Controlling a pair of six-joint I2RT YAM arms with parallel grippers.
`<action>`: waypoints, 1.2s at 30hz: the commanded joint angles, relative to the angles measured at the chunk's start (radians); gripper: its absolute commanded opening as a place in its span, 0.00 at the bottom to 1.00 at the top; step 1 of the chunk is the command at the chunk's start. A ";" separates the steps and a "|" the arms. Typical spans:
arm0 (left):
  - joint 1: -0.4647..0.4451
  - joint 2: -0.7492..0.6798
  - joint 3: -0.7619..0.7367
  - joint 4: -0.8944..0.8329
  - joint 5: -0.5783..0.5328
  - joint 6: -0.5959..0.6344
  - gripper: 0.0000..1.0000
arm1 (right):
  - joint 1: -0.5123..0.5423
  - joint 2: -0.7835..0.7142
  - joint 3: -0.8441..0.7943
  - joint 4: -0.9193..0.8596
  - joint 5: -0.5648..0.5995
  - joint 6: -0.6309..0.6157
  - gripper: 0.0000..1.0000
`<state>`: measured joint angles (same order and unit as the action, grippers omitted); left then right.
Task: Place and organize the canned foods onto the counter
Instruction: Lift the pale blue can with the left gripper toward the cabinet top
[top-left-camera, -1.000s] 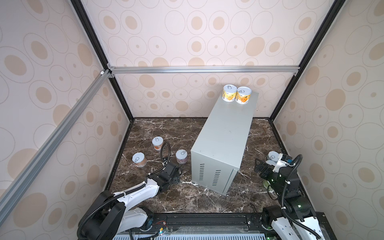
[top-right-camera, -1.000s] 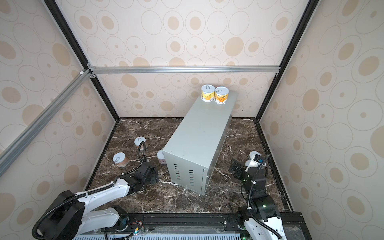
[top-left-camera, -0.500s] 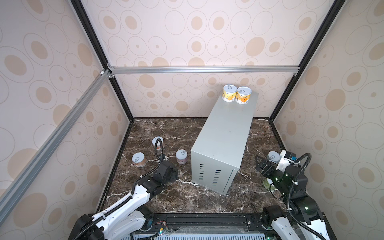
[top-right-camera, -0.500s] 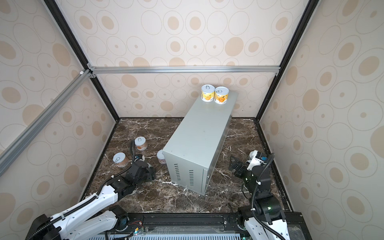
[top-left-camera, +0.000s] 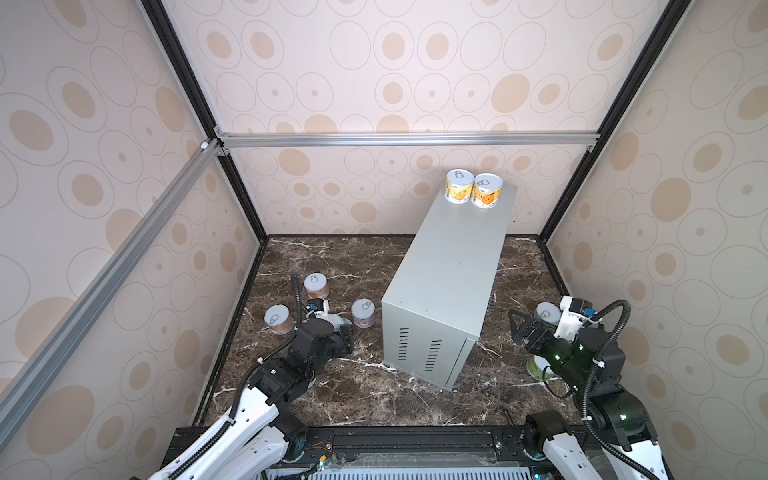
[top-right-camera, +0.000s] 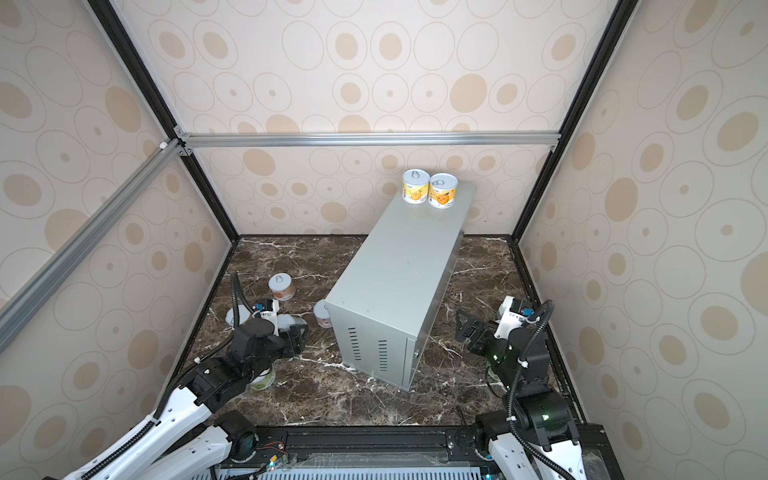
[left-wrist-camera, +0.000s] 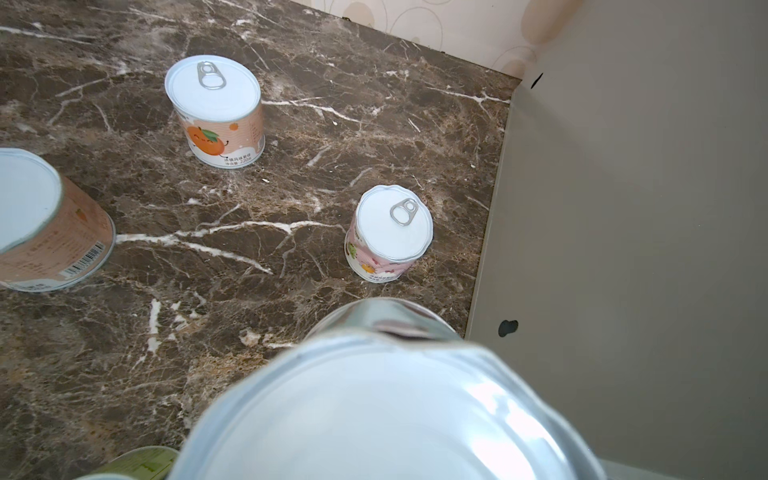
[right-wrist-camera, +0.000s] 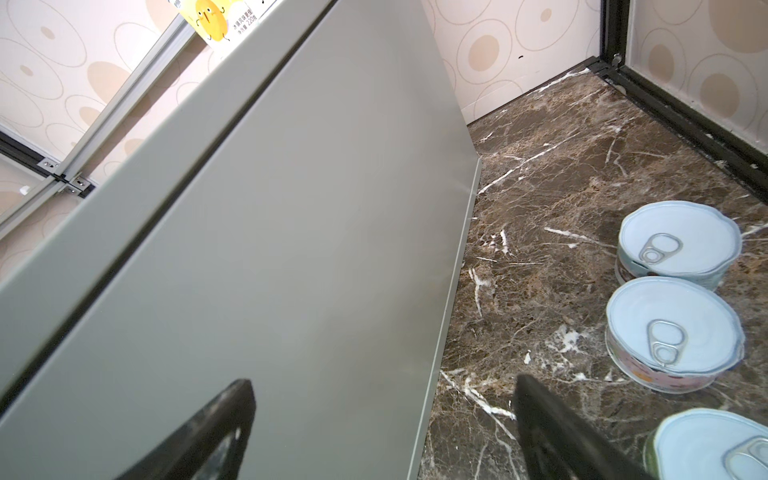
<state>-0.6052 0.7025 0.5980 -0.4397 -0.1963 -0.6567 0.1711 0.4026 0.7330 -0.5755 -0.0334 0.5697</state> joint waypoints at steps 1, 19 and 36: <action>-0.007 -0.031 0.084 -0.007 0.002 0.055 0.65 | 0.005 -0.002 0.044 -0.041 -0.004 -0.043 0.99; -0.007 0.043 0.394 -0.103 0.026 0.212 0.66 | 0.005 0.081 0.147 -0.077 0.004 -0.092 0.99; -0.007 0.313 0.787 -0.158 0.063 0.320 0.65 | 0.005 0.145 0.183 -0.058 -0.008 -0.161 0.99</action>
<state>-0.6071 1.0000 1.2842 -0.6292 -0.1413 -0.3832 0.1711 0.5426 0.8837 -0.6495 -0.0315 0.4389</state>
